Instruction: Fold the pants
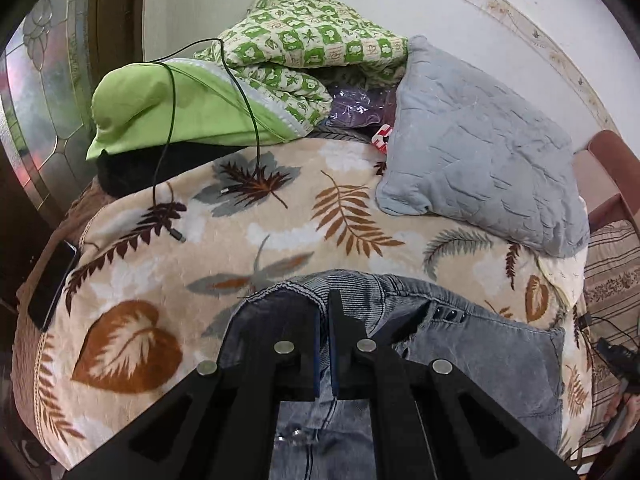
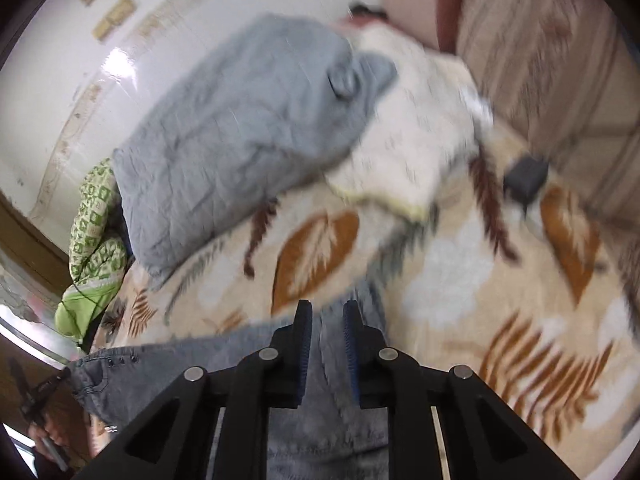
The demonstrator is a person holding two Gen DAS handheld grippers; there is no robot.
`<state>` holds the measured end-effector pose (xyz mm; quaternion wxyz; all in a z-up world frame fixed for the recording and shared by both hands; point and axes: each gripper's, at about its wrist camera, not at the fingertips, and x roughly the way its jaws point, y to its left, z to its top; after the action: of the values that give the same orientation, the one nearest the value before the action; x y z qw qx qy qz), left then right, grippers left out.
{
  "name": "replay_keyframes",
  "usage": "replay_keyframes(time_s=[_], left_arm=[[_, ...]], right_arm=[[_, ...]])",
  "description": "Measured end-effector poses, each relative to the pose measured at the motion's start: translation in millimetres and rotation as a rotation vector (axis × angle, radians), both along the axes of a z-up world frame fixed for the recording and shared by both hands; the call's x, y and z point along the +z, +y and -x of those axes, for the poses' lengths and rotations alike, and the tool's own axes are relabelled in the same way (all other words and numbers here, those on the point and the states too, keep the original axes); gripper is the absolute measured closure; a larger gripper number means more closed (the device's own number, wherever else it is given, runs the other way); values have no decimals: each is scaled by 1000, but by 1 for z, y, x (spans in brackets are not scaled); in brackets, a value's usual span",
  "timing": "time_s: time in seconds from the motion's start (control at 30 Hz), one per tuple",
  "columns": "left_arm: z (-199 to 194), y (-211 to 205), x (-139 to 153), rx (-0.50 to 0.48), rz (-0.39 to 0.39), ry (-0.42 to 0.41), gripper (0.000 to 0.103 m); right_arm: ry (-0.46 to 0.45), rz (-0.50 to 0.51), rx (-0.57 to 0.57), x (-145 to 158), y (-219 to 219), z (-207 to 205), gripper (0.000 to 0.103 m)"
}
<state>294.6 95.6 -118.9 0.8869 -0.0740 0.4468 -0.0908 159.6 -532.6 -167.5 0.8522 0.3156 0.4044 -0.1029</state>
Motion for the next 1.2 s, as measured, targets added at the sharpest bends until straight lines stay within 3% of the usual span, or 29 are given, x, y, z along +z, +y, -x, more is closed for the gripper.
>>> replay_keyframes(time_s=[0.03, 0.07, 0.17, 0.27, 0.5, 0.77, 0.83, 0.9, 0.97, 1.2], left_arm=[[7, 0, 3, -7, 4, -10, 100], [14, 0, 7, -14, 8, -22, 100], [39, -3, 20, -37, 26, -62, 100], [60, -7, 27, -53, 30, -95, 100], [81, -12, 37, -61, 36, -137, 100], [86, -12, 41, -41, 51, -150, 100], [90, -13, 43, -39, 51, -154, 100], [94, -11, 45, -30, 56, -156, 100], [99, -6, 47, -17, 73, -156, 100], [136, 19, 45, 26, 123, -150, 100]], right_arm=[[-2, -10, 4, -4, 2, 2, 79], [-3, -11, 10, -9, 4, 5, 69], [-37, -11, -2, -15, 8, 12, 31], [-63, -32, -5, -21, 7, 13, 28], [30, -70, 21, -46, -13, -32, 28], [252, -45, 37, -105, -29, -102, 28], [283, -66, 51, -120, -30, -111, 29], [287, -26, 52, -122, -25, -114, 66], [206, -10, 67, -108, -20, -110, 84], [-96, 14, 84, -13, -3, -55, 87]])
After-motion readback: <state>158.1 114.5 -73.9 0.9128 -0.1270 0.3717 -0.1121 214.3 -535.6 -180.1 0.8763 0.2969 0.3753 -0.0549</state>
